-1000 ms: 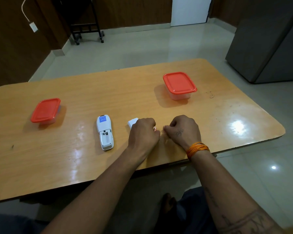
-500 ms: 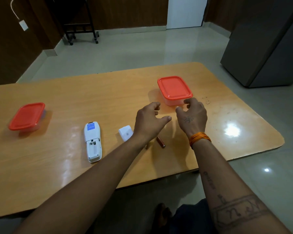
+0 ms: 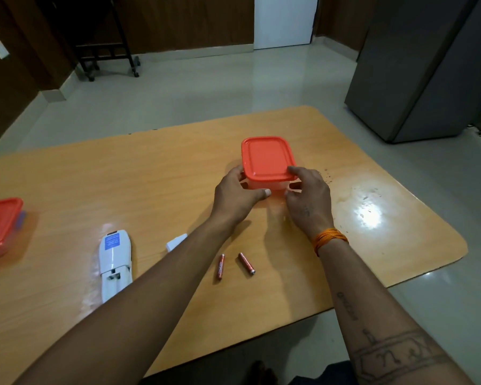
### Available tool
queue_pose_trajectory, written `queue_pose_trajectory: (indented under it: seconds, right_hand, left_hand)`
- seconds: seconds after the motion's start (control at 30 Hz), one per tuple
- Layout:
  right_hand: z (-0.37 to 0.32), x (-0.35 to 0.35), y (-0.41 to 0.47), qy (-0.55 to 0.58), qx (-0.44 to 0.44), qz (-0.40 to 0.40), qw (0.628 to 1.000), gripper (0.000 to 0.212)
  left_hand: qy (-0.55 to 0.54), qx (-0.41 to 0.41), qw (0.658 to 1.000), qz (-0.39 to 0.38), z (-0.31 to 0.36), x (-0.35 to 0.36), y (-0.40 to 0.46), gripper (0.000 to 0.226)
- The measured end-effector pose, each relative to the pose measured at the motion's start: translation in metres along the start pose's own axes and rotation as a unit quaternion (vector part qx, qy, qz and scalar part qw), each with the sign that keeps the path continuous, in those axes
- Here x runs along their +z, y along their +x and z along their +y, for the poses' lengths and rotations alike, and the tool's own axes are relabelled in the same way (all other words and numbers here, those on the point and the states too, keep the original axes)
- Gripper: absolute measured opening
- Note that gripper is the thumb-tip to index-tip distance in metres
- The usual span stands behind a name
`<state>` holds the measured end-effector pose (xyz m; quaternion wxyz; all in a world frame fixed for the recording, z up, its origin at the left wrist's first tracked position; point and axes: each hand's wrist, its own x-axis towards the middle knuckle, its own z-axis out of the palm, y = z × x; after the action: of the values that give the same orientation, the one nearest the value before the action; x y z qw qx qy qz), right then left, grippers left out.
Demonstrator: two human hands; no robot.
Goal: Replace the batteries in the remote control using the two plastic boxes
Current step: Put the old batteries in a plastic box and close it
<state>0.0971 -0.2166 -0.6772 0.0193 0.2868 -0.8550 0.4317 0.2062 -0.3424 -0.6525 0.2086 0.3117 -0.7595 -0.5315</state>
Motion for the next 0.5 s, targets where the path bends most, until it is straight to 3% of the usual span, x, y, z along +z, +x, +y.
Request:
queue_pose_trajectory:
  seconds: [0.17, 0.23, 0.33, 0.5]
  right_hand:
    - [-0.008, -0.003, -0.011, -0.034, -0.080, 0.002, 0.996, 0.029]
    - [-0.020, -0.007, -0.016, -0.069, -0.112, 0.014, 0.991, 0.024]
    - [-0.041, -0.011, -0.028, -0.119, -0.164, 0.045, 0.978, 0.020]
    - [-0.066, -0.013, -0.049, -0.127, -0.195, 0.034, 0.972, 0.022]
  left_hand:
    - [0.023, 0.015, 0.999, 0.024, -0.004, -0.023, -0.008, 0.087]
    - [0.063, 0.032, 0.997, 0.016, -0.004, -0.031, -0.014, 0.103]
    - [0.102, 0.036, 0.994, 0.009, -0.004, -0.038, -0.025, 0.132]
    - [0.073, 0.015, 0.997, 0.013, -0.008, -0.043, -0.049, 0.143]
